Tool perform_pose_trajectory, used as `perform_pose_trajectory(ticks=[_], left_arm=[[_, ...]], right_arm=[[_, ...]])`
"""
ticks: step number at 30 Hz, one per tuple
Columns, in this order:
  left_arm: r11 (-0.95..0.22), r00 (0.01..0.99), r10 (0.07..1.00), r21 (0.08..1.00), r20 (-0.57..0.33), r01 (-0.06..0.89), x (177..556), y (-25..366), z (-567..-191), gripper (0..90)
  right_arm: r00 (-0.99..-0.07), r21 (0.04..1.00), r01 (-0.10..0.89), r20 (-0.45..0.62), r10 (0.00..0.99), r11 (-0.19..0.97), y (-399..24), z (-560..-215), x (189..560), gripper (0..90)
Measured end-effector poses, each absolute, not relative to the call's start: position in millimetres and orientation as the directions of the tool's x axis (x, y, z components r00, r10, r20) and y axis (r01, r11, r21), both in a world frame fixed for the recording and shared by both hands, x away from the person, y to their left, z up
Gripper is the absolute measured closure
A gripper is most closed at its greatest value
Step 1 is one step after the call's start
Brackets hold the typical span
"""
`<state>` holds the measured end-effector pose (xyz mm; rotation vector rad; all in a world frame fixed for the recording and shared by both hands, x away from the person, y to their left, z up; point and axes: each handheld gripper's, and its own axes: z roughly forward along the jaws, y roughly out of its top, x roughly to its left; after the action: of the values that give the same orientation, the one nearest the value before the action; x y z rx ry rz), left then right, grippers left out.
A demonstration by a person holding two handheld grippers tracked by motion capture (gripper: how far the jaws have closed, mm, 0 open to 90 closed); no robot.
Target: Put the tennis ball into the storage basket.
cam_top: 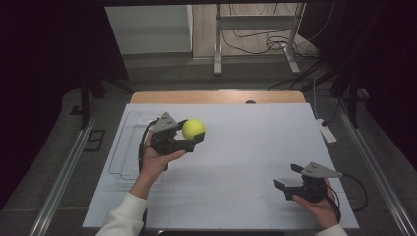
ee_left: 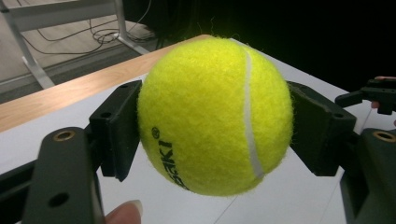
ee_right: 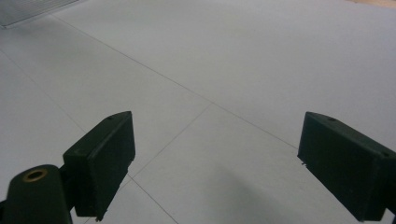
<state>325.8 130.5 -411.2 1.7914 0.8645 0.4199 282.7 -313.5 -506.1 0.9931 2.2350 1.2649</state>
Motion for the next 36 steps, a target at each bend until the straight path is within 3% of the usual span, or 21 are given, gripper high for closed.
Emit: perform_pose_trajectory(ticks=[36], left_arm=[[-0.123, 0.580, 0.802, 0.910, -0.144, 0.396, 343, 163, -418, 26.9]], right_arm=[[-0.674, 0.855, 0.391, 0.015, 0.738, 0.340, -314, -506, 282, 11.3]])
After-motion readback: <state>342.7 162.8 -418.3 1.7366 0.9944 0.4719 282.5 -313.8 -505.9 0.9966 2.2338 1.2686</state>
